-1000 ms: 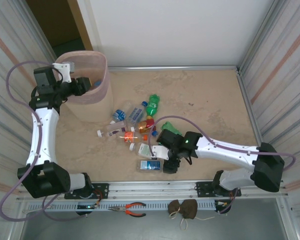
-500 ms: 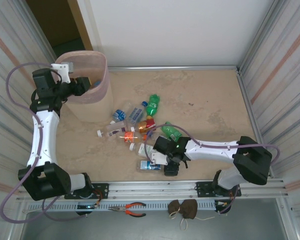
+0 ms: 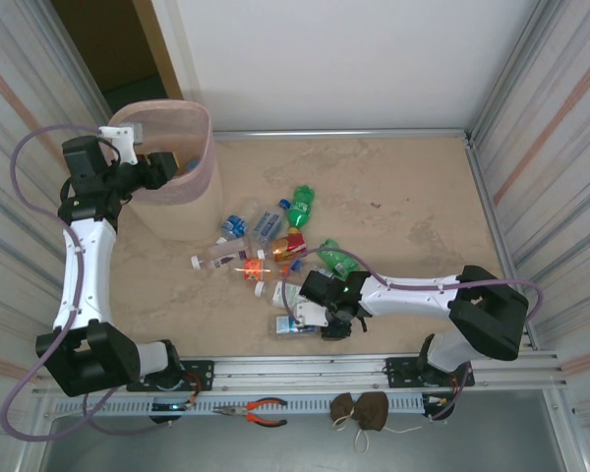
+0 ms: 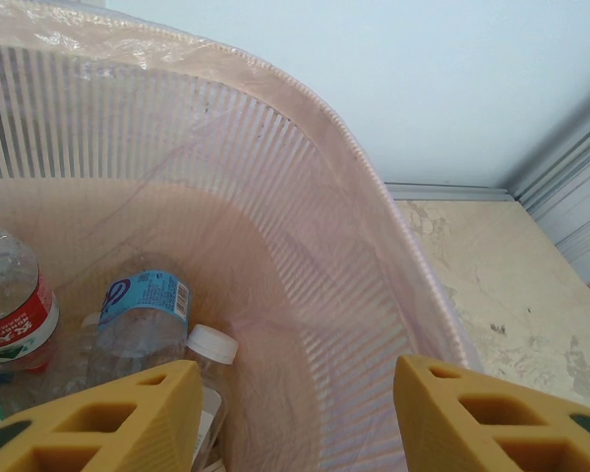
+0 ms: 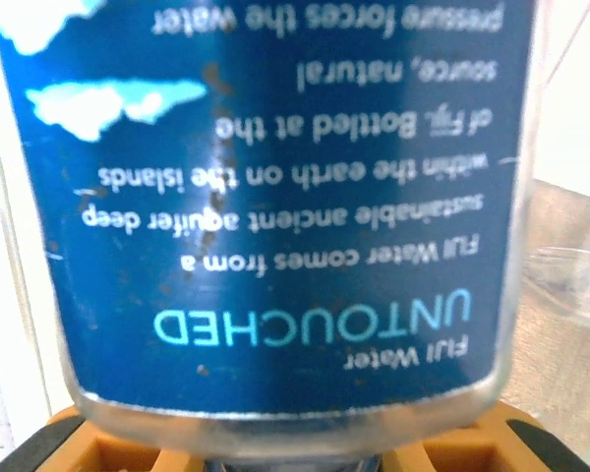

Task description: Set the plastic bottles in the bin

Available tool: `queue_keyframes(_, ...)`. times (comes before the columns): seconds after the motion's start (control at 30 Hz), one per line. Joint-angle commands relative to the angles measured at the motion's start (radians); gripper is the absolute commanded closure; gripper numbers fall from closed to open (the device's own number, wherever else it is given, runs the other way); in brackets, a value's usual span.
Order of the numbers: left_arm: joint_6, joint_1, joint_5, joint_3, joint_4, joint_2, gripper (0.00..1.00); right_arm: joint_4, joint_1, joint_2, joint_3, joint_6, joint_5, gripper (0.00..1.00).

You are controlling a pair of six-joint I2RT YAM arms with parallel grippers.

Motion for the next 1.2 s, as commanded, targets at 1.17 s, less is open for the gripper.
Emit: queue_keyframes(1.17,-0.311,-0.565,-0.084,0.187,0.065,0.085,0.18,0.376,-0.322,-0.259,0.249,0.547,0.043,0.84)
